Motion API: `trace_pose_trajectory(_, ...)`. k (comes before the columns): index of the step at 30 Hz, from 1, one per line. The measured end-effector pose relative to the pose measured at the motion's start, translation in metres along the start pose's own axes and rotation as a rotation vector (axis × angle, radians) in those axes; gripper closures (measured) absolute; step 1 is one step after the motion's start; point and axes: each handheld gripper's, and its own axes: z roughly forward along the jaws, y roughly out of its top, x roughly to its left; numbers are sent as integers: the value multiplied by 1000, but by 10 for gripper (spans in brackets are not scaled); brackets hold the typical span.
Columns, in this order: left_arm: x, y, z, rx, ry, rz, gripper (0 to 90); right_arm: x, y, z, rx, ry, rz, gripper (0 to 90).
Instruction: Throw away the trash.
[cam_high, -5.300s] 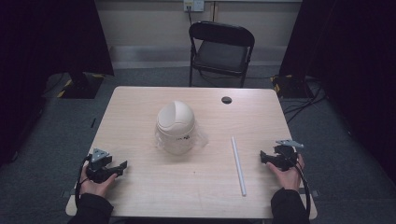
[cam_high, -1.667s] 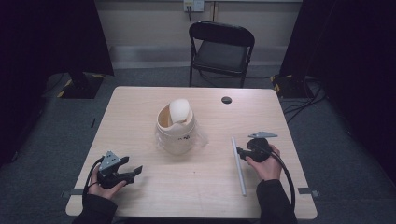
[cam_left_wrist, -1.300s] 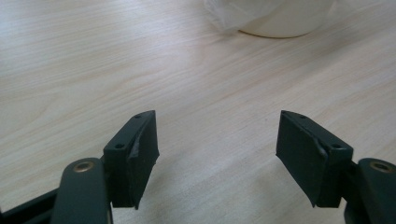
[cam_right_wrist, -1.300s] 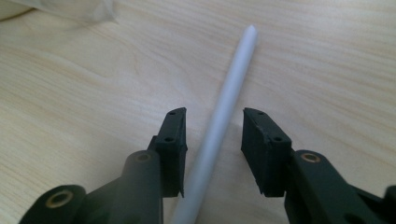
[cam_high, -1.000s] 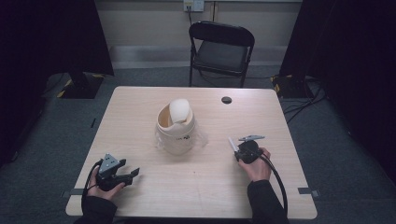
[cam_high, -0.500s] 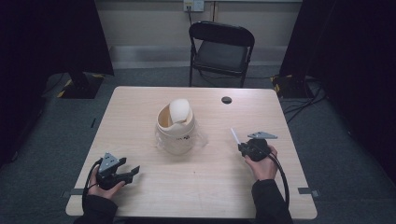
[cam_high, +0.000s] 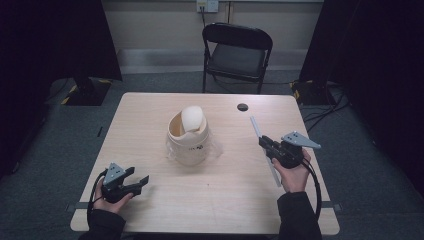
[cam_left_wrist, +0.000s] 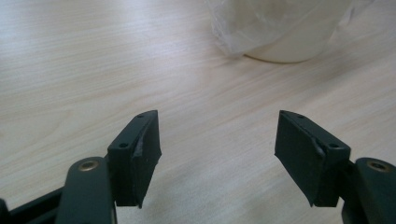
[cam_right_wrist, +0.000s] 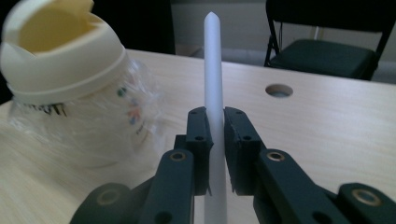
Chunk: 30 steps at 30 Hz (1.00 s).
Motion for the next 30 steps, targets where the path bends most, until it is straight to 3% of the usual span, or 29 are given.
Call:
trace_pose_trajectory(10,-2,20,-9,-110,-18,-35,318,5,11,-10,-114,66,5,818)
trace_pose_trajectory(17,-10,36,-16,-161,-32,-13,334,11,14,-10,-150,106,-17,819)
trace_pose_trajectory(23,-23,63,-20,-245,-62,-18,347,18,19,-11,-189,150,-26,818)
trace_pose_trajectory(30,-35,89,-23,-297,-90,-1,351,24,20,-11,-199,174,-31,818)
